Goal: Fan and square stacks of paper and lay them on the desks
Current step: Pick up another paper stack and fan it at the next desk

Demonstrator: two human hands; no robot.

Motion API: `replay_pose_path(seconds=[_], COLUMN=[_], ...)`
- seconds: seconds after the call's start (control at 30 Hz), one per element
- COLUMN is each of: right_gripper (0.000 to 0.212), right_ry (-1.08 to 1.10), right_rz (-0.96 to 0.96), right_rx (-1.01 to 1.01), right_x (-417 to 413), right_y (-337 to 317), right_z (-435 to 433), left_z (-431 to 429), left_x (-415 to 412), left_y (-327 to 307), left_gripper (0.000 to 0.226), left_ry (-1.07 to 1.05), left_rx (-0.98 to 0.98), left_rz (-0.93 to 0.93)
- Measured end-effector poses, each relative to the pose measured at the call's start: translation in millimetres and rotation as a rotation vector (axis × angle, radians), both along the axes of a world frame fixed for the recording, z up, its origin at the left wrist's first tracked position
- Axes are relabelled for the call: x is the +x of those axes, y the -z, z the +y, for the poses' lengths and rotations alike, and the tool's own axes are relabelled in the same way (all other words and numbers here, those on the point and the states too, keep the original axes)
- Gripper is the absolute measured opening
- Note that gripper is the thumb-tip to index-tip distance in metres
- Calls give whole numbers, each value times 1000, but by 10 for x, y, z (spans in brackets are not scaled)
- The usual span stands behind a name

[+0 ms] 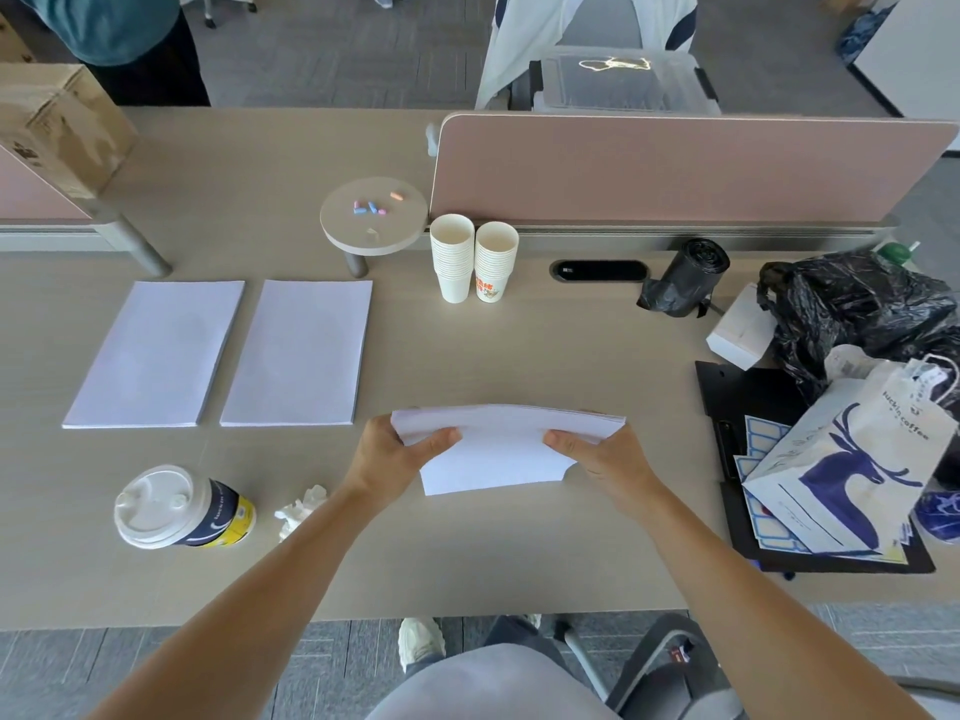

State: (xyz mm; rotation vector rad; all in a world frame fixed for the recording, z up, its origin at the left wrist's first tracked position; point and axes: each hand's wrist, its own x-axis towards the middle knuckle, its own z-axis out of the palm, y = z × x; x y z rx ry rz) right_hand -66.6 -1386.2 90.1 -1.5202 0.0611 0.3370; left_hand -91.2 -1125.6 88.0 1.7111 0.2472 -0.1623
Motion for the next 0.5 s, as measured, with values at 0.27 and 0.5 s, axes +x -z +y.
replay_pose_path(seconds=[0.27, 0.5], right_gripper=[54, 20], right_ry=[-3, 46], right_rz=[18, 11], right_rx=[-66, 9], right_x=[-35, -78], right_y=[28, -62], right_z=[-4, 32], left_z=[-16, -50], left_x=[-34, -48], left_y=[19, -102], left_gripper=[23, 18], left_ry=[-18, 56], left_rx=[-2, 176], left_rz=[26, -17])
